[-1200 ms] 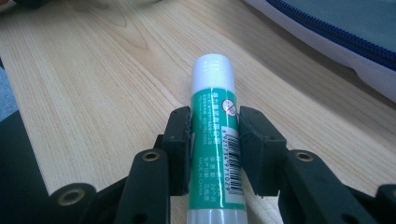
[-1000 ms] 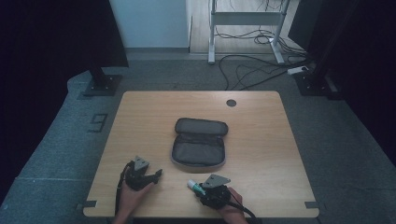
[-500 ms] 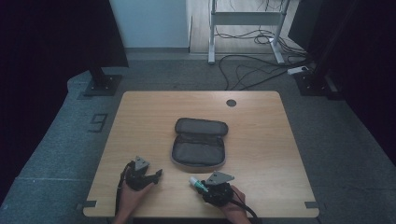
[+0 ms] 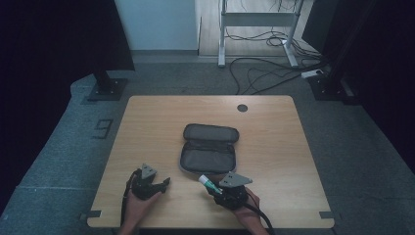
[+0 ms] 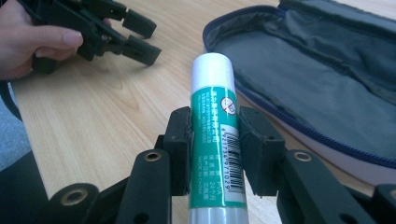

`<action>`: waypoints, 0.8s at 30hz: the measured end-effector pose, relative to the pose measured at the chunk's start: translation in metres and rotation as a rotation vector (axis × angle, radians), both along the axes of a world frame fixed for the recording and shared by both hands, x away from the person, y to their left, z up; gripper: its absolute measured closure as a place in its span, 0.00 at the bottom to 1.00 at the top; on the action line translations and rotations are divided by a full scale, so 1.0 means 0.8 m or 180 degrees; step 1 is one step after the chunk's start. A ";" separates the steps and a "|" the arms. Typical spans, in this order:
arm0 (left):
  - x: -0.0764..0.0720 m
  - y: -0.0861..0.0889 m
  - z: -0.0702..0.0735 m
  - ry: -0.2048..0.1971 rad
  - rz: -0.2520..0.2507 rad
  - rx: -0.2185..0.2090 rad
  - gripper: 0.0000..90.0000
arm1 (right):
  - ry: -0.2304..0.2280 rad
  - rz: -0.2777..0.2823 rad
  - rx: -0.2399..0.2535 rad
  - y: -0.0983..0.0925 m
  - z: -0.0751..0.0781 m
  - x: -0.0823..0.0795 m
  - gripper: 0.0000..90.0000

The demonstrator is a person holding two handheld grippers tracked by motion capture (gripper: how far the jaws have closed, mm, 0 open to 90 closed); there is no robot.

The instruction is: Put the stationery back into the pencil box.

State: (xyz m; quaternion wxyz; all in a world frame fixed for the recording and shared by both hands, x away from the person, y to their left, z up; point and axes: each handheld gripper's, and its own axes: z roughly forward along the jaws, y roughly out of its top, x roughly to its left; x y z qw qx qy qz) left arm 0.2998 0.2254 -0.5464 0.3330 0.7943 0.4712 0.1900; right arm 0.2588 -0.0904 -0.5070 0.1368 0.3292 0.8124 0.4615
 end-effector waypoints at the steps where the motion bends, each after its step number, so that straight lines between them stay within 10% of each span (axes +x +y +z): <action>1: 0.000 0.000 0.000 0.0000 0.0000 0.0000 0.36 | 0.0000 0.0000 0.0000 0.000 0.000 0.000 0.72; 24: 0.000 -0.001 0.000 0.0000 -0.0013 0.0010 0.35 | -0.0082 -0.0149 0.0076 -0.009 0.017 0.033 0.72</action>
